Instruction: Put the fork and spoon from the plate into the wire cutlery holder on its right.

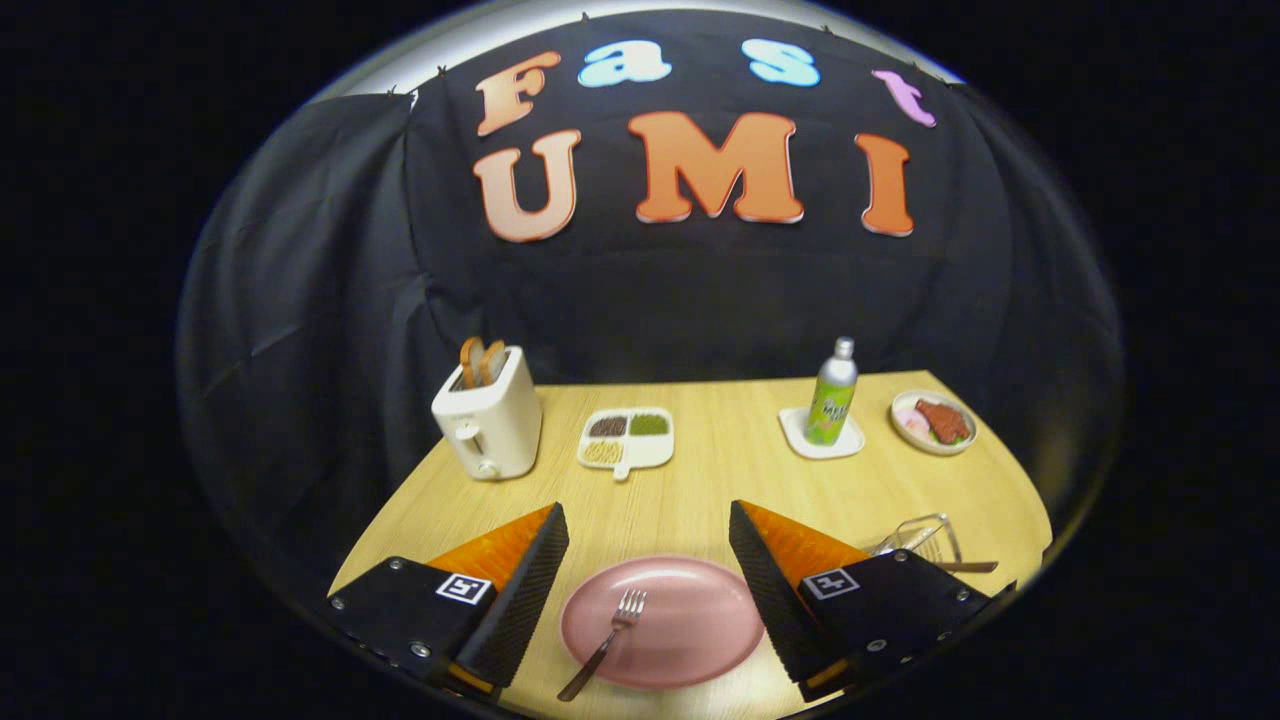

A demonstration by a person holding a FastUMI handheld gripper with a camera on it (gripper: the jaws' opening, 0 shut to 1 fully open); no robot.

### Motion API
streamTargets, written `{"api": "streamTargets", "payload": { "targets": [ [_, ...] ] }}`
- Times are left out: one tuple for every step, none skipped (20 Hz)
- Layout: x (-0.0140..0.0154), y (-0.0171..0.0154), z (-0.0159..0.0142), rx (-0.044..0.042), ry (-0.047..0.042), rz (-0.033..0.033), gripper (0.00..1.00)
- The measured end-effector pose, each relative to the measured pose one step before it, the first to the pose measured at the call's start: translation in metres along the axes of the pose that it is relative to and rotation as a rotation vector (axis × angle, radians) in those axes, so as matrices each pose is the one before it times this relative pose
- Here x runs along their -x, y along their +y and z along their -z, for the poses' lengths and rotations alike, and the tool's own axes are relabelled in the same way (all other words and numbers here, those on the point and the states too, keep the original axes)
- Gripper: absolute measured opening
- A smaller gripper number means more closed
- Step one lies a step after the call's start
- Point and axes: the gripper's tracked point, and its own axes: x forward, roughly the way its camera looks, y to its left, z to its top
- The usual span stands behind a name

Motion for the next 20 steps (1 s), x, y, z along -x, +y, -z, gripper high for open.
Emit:
{"api": "streamTargets", "payload": {
  "targets": [
    [-0.00764, 0.00136, 0.0204, -0.01269, 0.06825, -0.0045, 0.97],
    [-0.00571, -0.00023, 0.02165, -0.00893, 0.07619, 0.00172, 0.97],
    [-0.00614, 0.00058, 0.01781, -0.01118, 0.0518, -0.0073, 0.97],
    [-0.00421, -0.00166, 0.0172, -0.00219, 0.0585, 0.00063, 0.97],
    [-0.01021, 0.00099, 0.01252, 0.00514, 0.04821, -0.00296, 0.97],
    [-0.00329, -0.00165, 0.00762, 0.01374, 0.04525, -0.00542, 0.96],
    [-0.00261, 0.00174, 0.0092, 0.01551, 0.03832, -0.00885, 0.95],
    [-0.00701, 0.00501, 0.01239, 0.02127, 0.05199, -0.0099, 0.95],
    [-0.00609, 0.00336, 0.00794, 0.00382, 0.03483, -0.00297, 0.94],
    [-0.00622, 0.00507, 0.00808, -0.00001, 0.0378, -0.01333, 0.93],
    [-0.00514, 0.00226, 0.00926, 0.00204, 0.04006, 0.00074, 0.91],
    [-0.00425, 0.00066, 0.00762, 0.00489, 0.03898, -0.00229, 0.89],
    [-0.00384, -0.00108, 0.0042, 0.00075, 0.02592, 0.00623, 0.89],
    [-0.00495, -0.00034, 0.00373, 0.00379, 0.0201, -0.00025, 0.86],
    [-0.00352, -0.00274, 0.00251, 0.00424, 0.01695, 0.0117, 0.84],
    [-0.00143, -0.00129, 0.00339, 0.0043, 0.02062, 0.00788, 0.81],
    [-0.00149, -0.00079, 0.00292, -0.00068, 0.02214, 0.00264, 0.77],
    [-0.00066, 0.00062, 0.0017, -0.00114, 0.01895, -0.00117, 0.7],
    [-0.00004, 0.00018, 0.00215, 0.00427, 0.01791, 0.0002, 0.66],
    [-0.00196, -0.00144, 0.0027, 0.00376, 0.01714, 0.00252, 0.58]
  ]
}}
